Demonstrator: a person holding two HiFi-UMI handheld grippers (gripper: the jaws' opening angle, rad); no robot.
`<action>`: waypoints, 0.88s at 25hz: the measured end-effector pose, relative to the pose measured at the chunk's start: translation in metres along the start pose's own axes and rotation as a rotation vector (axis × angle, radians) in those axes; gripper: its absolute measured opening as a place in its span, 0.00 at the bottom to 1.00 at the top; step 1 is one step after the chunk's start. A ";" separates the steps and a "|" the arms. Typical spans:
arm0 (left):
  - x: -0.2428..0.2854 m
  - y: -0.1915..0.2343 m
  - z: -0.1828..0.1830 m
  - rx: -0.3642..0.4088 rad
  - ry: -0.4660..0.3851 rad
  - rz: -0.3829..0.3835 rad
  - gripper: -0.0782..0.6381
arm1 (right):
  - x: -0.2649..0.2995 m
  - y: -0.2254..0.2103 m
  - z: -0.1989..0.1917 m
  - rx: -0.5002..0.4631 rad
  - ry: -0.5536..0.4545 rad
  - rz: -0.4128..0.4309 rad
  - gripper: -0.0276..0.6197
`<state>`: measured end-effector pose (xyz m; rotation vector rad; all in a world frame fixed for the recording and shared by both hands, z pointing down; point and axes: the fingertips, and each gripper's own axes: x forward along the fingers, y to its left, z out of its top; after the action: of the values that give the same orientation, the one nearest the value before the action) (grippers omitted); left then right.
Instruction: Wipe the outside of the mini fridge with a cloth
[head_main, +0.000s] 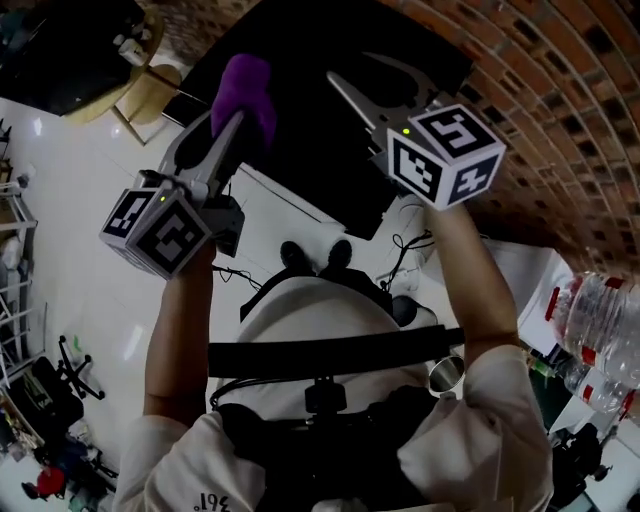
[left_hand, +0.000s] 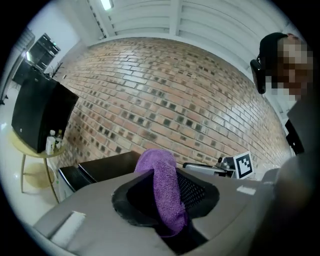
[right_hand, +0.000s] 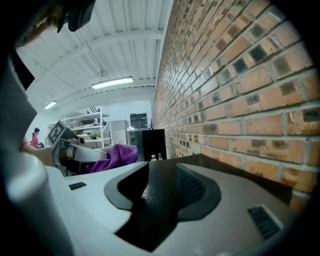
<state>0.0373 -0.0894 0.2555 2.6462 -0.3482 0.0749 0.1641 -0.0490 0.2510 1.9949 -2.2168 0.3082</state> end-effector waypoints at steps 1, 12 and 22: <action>-0.004 0.003 0.002 -0.005 -0.014 0.012 0.26 | 0.006 0.002 0.001 -0.006 0.004 0.009 0.30; -0.046 0.019 -0.014 -0.117 -0.202 0.202 0.26 | 0.056 0.017 0.000 -0.063 0.044 0.194 0.30; -0.080 0.013 -0.046 -0.282 -0.447 0.463 0.26 | 0.070 0.047 -0.013 -0.087 0.101 0.458 0.30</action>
<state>-0.0435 -0.0610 0.2934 2.2355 -1.0324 -0.3938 0.1098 -0.1084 0.2777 1.3784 -2.5481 0.3441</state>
